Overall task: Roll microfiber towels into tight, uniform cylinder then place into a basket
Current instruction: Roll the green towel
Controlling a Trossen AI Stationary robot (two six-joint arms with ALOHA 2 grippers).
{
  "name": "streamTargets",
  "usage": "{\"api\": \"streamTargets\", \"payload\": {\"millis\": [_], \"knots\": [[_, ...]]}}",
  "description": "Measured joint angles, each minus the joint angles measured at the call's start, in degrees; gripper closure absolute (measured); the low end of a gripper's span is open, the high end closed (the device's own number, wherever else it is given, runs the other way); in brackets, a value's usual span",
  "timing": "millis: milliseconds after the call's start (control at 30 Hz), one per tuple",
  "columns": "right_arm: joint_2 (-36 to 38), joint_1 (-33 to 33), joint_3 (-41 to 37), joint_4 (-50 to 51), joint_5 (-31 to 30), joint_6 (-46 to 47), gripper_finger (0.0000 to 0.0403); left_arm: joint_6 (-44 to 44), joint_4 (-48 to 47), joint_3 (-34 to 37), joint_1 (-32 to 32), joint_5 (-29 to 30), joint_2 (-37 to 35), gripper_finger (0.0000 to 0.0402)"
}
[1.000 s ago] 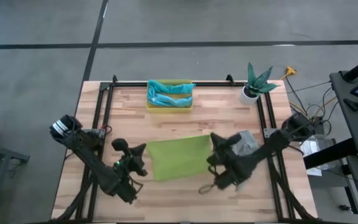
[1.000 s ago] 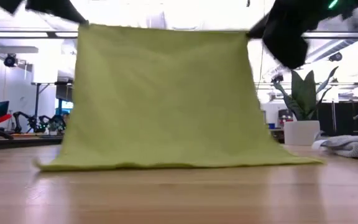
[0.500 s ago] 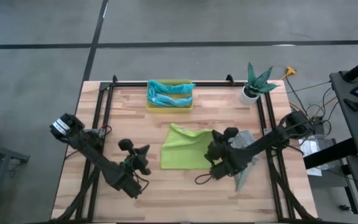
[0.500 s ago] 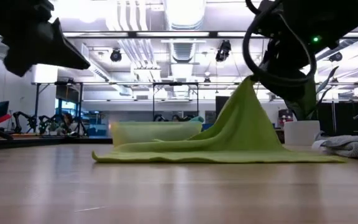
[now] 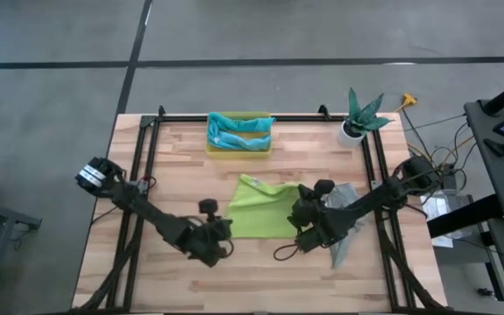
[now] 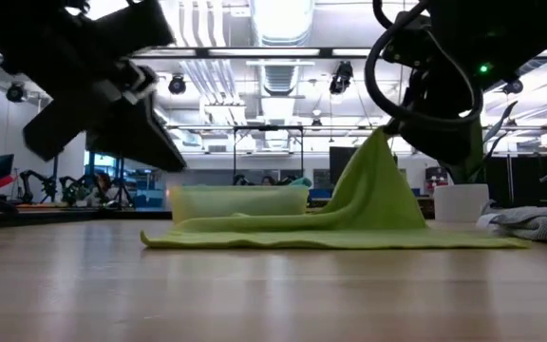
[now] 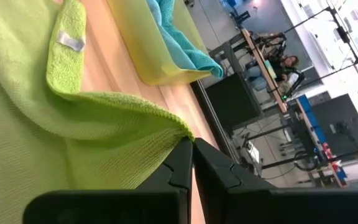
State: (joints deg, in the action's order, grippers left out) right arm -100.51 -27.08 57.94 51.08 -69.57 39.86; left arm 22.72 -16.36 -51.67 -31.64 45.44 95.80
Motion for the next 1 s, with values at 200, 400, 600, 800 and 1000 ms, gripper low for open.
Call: {"api": "streamTargets", "payload": {"millis": [200,400,600,800,1000], "knots": [[0.0,-0.8,0.7,-0.7,2.3,-3.6,0.0394,-3.0,6.7,3.3,4.5,-5.0,0.1,0.0401],[0.0,-2.4,2.1,-0.9,2.6,-4.4,0.0394,-2.9,13.8,7.2,6.9,-18.0,0.2,0.0402],[0.0,-2.4,2.5,-1.1,2.6,-4.6,0.0394,-7.9,23.9,9.3,6.9,-21.4,0.4,0.0402],[0.0,-2.4,2.2,-1.1,2.6,-4.6,0.0394,-8.1,25.6,9.7,6.9,-31.0,1.7,0.0402],[0.0,-2.4,2.2,-1.3,2.6,-4.5,0.0394,-8.4,29.1,9.4,8.6,-28.6,6.3,0.0402]]}}
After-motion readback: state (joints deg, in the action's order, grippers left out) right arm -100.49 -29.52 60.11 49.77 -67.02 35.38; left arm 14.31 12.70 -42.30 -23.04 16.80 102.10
